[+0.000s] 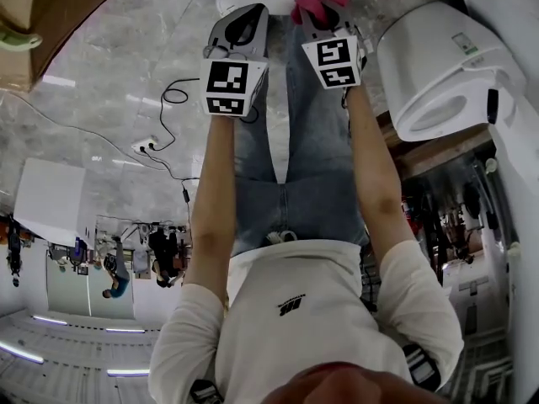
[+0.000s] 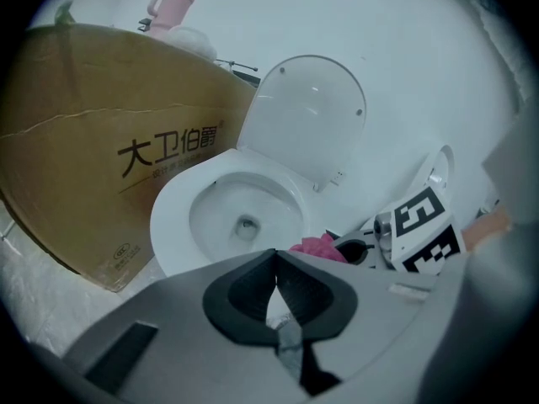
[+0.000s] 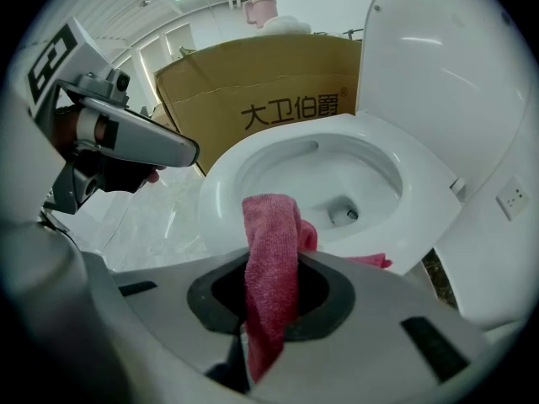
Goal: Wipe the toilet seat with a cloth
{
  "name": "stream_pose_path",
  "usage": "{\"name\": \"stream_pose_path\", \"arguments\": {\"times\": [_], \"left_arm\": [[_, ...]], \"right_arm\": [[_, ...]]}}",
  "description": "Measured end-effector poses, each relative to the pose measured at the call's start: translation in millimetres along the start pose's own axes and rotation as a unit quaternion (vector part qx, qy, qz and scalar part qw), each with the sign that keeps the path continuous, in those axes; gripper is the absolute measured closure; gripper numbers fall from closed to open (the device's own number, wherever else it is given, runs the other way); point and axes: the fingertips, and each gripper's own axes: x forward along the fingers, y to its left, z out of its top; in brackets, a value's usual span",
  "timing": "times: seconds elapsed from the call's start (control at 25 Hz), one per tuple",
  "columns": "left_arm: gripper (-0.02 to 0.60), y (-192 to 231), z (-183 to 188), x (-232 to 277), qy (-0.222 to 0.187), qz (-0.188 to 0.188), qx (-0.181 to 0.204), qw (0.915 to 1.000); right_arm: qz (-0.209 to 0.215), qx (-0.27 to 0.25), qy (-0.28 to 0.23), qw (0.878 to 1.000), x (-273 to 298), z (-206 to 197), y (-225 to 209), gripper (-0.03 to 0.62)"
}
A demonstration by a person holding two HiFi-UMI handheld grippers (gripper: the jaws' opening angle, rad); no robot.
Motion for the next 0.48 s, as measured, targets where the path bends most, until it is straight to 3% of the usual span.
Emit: {"name": "stream_pose_path", "arguments": {"times": [0.48], "left_arm": [[0.571,35,-12,-29,-0.014,0.038,-0.036,0.9986]], "right_arm": [[0.038,-0.029,0.011,0.999,14,15,43,0.548]]}}
